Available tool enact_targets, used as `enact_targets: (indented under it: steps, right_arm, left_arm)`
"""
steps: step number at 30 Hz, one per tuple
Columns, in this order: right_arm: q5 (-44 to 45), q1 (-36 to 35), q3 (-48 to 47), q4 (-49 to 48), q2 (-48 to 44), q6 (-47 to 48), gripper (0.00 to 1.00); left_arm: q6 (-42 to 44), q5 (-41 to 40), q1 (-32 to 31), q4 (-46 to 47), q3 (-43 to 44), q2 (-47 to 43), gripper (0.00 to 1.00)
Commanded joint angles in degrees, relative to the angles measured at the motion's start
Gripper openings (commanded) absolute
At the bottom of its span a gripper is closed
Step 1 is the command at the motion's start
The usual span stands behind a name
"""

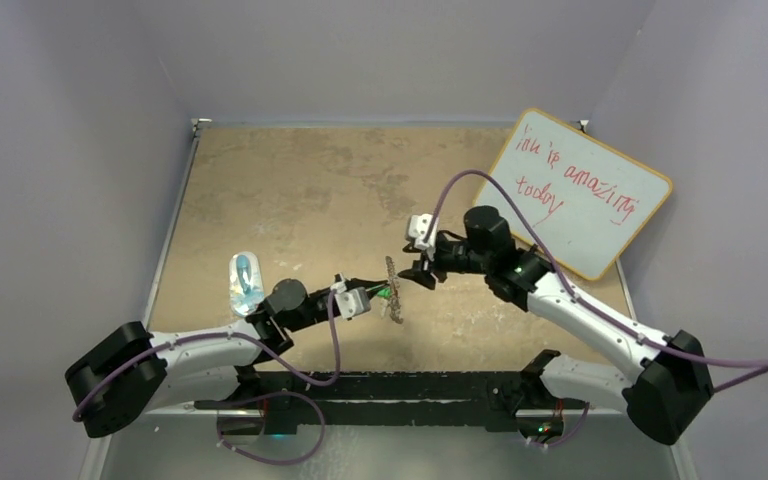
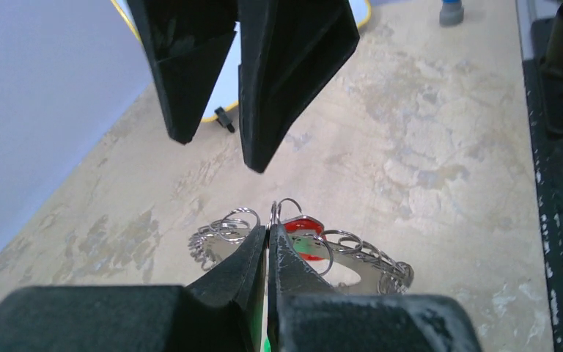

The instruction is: Put the keys on the keyring

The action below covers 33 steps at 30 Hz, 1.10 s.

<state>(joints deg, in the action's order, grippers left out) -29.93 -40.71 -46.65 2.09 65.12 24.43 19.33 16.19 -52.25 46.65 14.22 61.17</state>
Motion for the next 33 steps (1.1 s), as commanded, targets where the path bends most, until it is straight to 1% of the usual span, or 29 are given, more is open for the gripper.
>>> enact_targets:
  steps: [1,4,6,8,9,10,11,13,17,21,24,26,31,32,33]
  right_arm:
    - [-10.06,4.17,6.51,-16.18,-5.21,-6.16,0.55]
    - [-14.72,4.71,9.55,-20.05,-6.58,-6.02,0.50]
    - [-17.50,4.76,11.15,-22.42,-6.89,-5.99,0.46]
    - [-20.15,4.80,12.62,-25.14,-6.94,-6.33,0.37]
    - [-21.20,4.78,13.07,-26.06,-6.90,-6.48,0.31]
    - [-22.08,4.84,13.54,-26.94,-6.87,-6.66,0.27]
    - [-22.91,4.80,13.98,-27.83,-6.79,-6.93,0.26]
    - [-23.75,4.84,14.66,-29.42,-6.57,-7.68,0.26]
    - [-25.76,4.84,14.51,-32.81,-5.37,-9.50,0.30]
    - [-27.07,4.80,13.62,-33.50,-4.19,-9.86,0.34]
    - [-26.98,4.83,13.44,-34.18,-3.67,-9.88,0.36]
    - [-26.98,4.79,13.43,-35.23,-2.99,-10.36,0.35]
    - [-27.78,4.82,12.89,-37.13,-1.67,-11.19,0.29]
    - [-27.95,4.79,12.83,-37.61,-1.60,-11.36,0.28]
    - [-28.08,4.80,12.79,-38.19,-1.66,-11.57,0.24]
  left_arm:
    - [-8.13,-0.27,-0.31,19.87,-3.64,0.42,0.00]
    - [-9.28,0.05,-0.31,26.79,-5.61,0.98,0.00]
    - [-9.48,0.73,-0.31,29.34,-6.43,1.14,0.00]
    - [-9.64,1.11,-0.31,30.37,-6.76,1.10,0.00]
    - [-9.77,1.13,-0.35,30.53,-6.82,1.07,0.00]
    - [-9.75,1.19,-0.32,30.70,-6.91,1.01,0.00]
    - [-9.83,1.15,-0.31,30.83,-7.04,0.93,0.00]
    - [-9.93,1.20,-0.31,30.95,-7.16,0.88,0.00]
    - [-10.01,1.39,-0.31,30.95,-7.10,0.88,0.00]
    - [-10.02,1.41,-0.31,31.00,-7.10,0.88,0.00]
    - [-10.10,1.48,-0.31,30.96,-7.02,0.81,0.00]
    - [-10.11,1.63,-0.31,31.01,-6.95,0.80,0.00]
    - [-10.15,2.00,-0.31,30.87,-6.75,0.80,0.00]
    - [-10.11,2.16,-0.31,30.87,-6.75,0.87,0.00]
    - [-10.10,2.17,-0.31,30.84,-6.75,0.88,0.00]
